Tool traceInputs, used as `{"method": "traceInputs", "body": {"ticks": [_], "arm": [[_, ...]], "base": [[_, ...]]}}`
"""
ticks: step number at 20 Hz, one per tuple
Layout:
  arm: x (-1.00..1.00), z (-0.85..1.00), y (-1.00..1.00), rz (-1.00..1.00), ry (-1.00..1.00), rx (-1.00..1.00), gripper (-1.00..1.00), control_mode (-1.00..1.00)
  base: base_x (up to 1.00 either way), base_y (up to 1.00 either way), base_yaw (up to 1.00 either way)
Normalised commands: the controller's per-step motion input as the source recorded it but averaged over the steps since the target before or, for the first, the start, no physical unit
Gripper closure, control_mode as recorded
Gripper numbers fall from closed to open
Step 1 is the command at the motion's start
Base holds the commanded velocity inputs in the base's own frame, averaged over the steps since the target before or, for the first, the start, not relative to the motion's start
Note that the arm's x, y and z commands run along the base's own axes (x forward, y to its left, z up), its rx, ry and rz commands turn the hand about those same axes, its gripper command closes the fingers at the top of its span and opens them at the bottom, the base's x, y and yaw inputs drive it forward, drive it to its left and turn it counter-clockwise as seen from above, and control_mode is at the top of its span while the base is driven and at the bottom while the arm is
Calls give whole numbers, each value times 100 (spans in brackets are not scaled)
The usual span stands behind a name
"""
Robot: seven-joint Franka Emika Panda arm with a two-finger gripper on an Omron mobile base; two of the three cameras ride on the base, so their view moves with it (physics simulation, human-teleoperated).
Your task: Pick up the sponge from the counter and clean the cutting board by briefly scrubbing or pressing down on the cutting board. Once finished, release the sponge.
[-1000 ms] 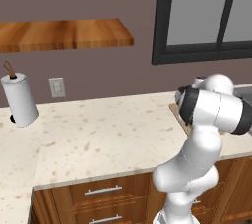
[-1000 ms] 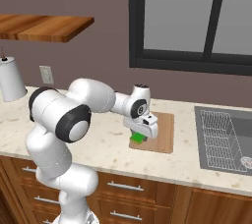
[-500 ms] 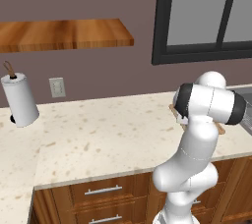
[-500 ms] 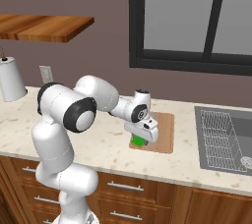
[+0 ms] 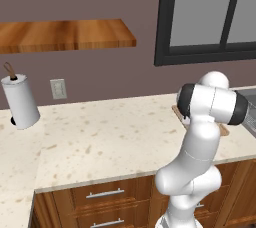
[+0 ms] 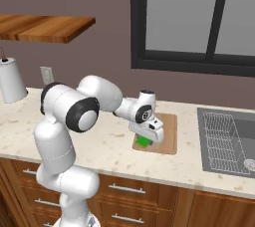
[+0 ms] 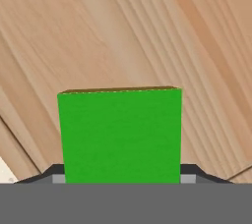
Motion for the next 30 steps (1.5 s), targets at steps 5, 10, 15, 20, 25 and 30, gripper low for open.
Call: {"method": "traceInputs", "body": {"ticks": [5, 10, 15, 20, 25, 30], "arm": [[16, -24, -22, 2, 0, 0, 100, -100], [7, -41, -9, 1, 0, 0, 100, -100], [9, -2, -27, 0, -2, 0, 100, -100], [18, 0, -47, 0, 0, 0, 100, -100], [11, 0, -42, 0, 0, 0, 100, -100], [1, -1, -35, 0, 1, -2, 100, -100]], "base": [[0, 0, 0], [0, 0, 0], [0, 0, 0], [0, 0, 0], [0, 0, 0], [0, 0, 0]]}}
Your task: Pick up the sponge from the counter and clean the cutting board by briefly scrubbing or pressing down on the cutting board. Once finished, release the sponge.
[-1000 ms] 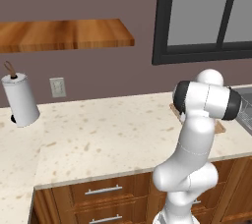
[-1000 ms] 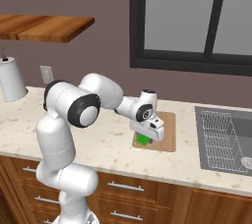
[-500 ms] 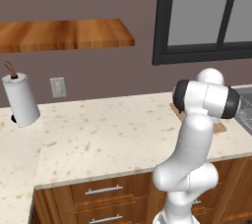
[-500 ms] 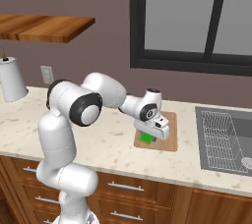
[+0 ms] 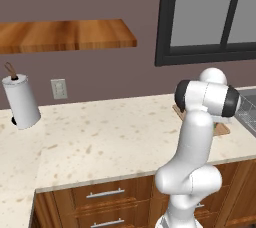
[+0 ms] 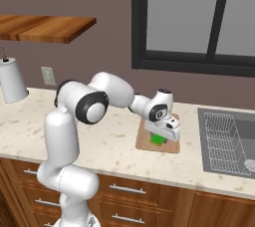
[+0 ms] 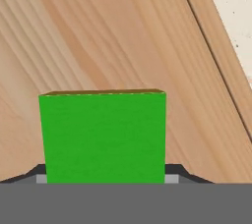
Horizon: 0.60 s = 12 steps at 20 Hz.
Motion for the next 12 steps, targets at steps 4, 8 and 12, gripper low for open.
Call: {"method": "traceInputs", "body": {"ticks": [4, 8, 12], "arm": [[-10, -47, -9, 0, 0, -13, 100, -100], [-13, -72, 0, 0, 1, -16, 100, -100], [27, 9, -3, 0, 0, -3, 100, -100]], "base": [[0, 0, 0], [0, 0, 0], [0, 0, 0]]}}
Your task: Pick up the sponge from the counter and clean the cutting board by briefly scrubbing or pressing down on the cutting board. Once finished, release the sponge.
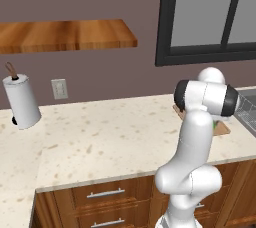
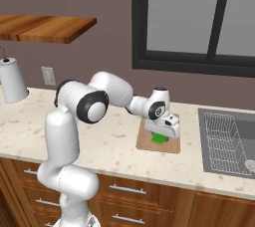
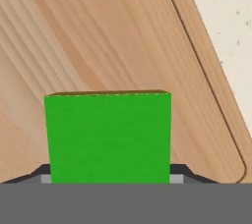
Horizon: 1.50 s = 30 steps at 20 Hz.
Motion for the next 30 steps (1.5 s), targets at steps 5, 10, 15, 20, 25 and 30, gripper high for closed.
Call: {"method": "traceInputs", "body": {"ticks": [5, 10, 15, 20, 25, 30], "arm": [[44, 29, -18, 0, 0, 1, 100, -100], [28, 7, -3, 0, 0, 2, 100, -100], [0, -55, 0, 0, 0, 0, 100, -100], [0, -55, 3, 0, 0, 0, 100, -100], [0, 8, 40, 0, 0, 0, 100, -100], [-5, -1, 48, 4, 0, 0, 100, -100]], "base": [[0, 0, 0], [0, 0, 0], [0, 0, 0], [0, 0, 0], [0, 0, 0], [0, 0, 0]]}}
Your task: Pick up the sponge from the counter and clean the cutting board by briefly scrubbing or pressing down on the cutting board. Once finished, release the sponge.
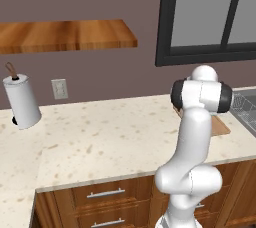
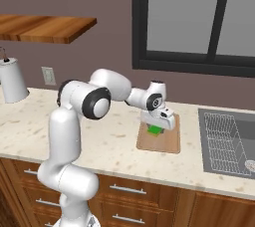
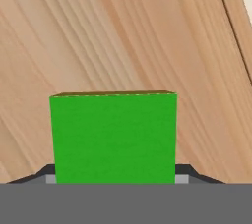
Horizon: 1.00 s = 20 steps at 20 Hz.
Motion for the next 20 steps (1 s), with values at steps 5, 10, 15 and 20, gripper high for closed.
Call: {"method": "traceInputs", "body": {"ticks": [5, 10, 15, 20], "arm": [[-21, -48, 46, 6, 0, 0, 100, -100], [-19, -70, 27, 5, 0, 0, 100, -100], [-41, -9, -4, 4, 0, 0, 100, -100], [-73, -27, -30, 0, 0, 0, 100, -100]], "base": [[0, 0, 0], [0, 0, 0], [0, 0, 0], [0, 0, 0]]}}
